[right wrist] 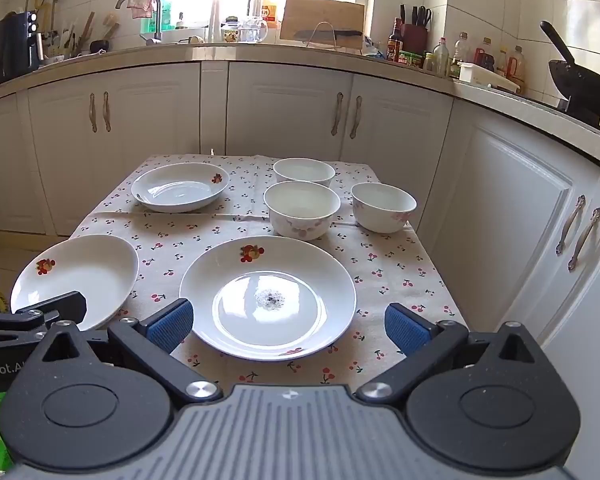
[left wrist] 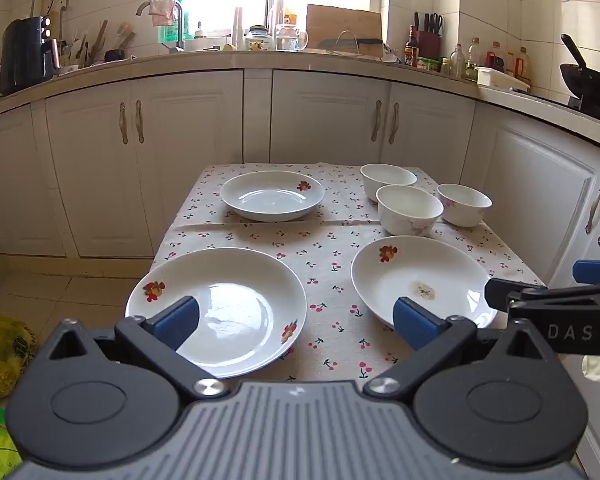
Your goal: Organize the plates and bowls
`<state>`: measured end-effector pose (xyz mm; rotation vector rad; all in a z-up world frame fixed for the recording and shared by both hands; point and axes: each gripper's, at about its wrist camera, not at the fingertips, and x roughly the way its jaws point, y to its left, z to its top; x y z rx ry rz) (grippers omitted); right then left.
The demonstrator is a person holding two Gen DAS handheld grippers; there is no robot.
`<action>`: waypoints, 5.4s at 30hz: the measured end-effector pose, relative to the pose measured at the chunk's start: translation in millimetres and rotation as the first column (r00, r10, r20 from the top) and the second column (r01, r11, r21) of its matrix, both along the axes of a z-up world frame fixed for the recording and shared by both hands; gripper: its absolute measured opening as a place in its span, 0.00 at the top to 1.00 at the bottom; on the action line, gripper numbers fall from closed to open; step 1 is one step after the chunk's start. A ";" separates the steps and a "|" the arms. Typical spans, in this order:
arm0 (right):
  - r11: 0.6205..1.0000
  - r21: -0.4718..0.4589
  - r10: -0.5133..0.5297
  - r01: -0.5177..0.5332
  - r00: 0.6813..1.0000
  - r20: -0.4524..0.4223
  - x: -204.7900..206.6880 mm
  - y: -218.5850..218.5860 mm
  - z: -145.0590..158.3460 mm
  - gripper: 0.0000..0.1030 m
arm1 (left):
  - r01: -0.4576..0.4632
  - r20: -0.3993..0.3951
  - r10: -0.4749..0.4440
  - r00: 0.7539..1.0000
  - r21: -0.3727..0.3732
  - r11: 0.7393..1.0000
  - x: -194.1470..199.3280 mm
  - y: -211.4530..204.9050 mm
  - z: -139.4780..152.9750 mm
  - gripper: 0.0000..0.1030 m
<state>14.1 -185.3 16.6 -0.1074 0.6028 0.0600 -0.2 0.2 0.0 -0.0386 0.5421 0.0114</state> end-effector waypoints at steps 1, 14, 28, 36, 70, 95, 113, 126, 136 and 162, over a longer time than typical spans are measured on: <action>1.000 0.000 0.000 0.000 1.000 0.001 0.0 0.3 -0.2 0.00 | -0.001 -0.005 0.001 1.000 0.000 1.000 0.2 0.0 0.0 0.01; 1.000 0.006 0.005 -0.005 1.000 0.009 -2.2 -2.9 8.2 0.00 | -0.008 0.001 0.008 1.000 0.006 1.000 -3.1 -19.6 6.4 0.01; 1.000 -0.003 -0.003 0.003 1.000 0.021 -3.5 0.3 2.2 0.00 | 0.006 0.005 -0.006 1.000 -0.016 1.000 -3.5 -0.8 3.5 0.01; 1.000 -0.009 -0.006 0.006 1.000 0.026 -4.5 0.9 4.1 0.00 | 0.008 0.008 -0.008 1.000 -0.020 1.000 -2.5 -0.1 4.1 0.01; 1.000 -0.026 -0.012 0.013 0.999 0.038 -6.8 3.4 4.8 0.00 | 0.008 0.008 -0.007 1.000 -0.025 1.000 -3.0 0.4 3.8 0.01; 0.999 -0.043 -0.012 0.013 0.999 0.039 -3.9 5.1 3.6 0.00 | 0.013 0.000 -0.013 1.000 -0.023 1.000 1.1 2.6 1.5 0.01; 0.967 -0.041 0.253 -0.250 0.960 0.119 35.0 16.2 13.0 0.00 | 0.031 0.023 -0.032 0.999 0.031 0.999 18.8 37.8 -12.2 0.01; 0.841 0.020 0.540 -0.541 0.841 0.040 79.1 73.6 -1.0 0.00 | 0.076 -0.080 -0.079 0.994 -0.039 0.996 17.5 101.3 -52.8 0.01; 0.771 0.143 0.636 -0.620 0.757 -0.150 117.3 111.0 -40.0 0.00 | 0.227 -0.161 -0.221 0.962 0.019 0.974 25.5 122.1 -80.8 0.01; 0.716 0.325 0.698 -0.618 0.620 -0.359 209.6 147.0 -77.8 0.23 | 0.452 -0.241 -0.438 0.866 0.000 0.892 72.8 135.6 -92.5 0.04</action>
